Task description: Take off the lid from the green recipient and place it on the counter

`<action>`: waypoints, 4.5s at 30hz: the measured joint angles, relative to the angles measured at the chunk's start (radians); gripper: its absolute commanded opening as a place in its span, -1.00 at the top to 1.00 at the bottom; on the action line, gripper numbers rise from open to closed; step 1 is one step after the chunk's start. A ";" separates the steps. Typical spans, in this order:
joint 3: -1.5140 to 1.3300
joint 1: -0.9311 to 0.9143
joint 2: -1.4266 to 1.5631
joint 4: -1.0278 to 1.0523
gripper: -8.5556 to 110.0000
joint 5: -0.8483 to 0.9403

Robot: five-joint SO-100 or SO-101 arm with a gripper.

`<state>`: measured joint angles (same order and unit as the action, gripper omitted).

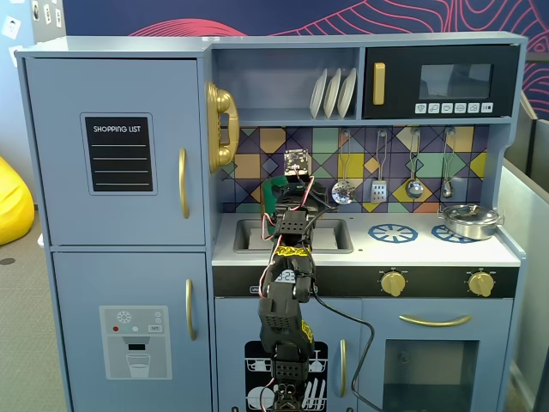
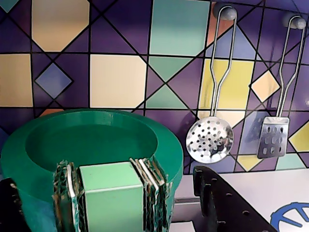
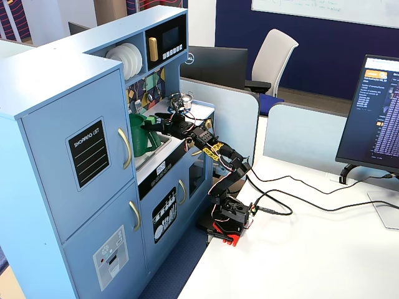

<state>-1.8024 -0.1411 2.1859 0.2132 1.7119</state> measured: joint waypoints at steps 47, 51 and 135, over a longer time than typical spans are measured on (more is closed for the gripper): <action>0.029 -0.275 -0.002 -0.117 0.86 0.071; 0.020 -0.380 -0.002 -0.117 0.86 0.051; -1.200 0.092 0.976 1.015 0.64 -0.167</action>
<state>-3.0020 -0.0491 3.1615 1.2287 1.5447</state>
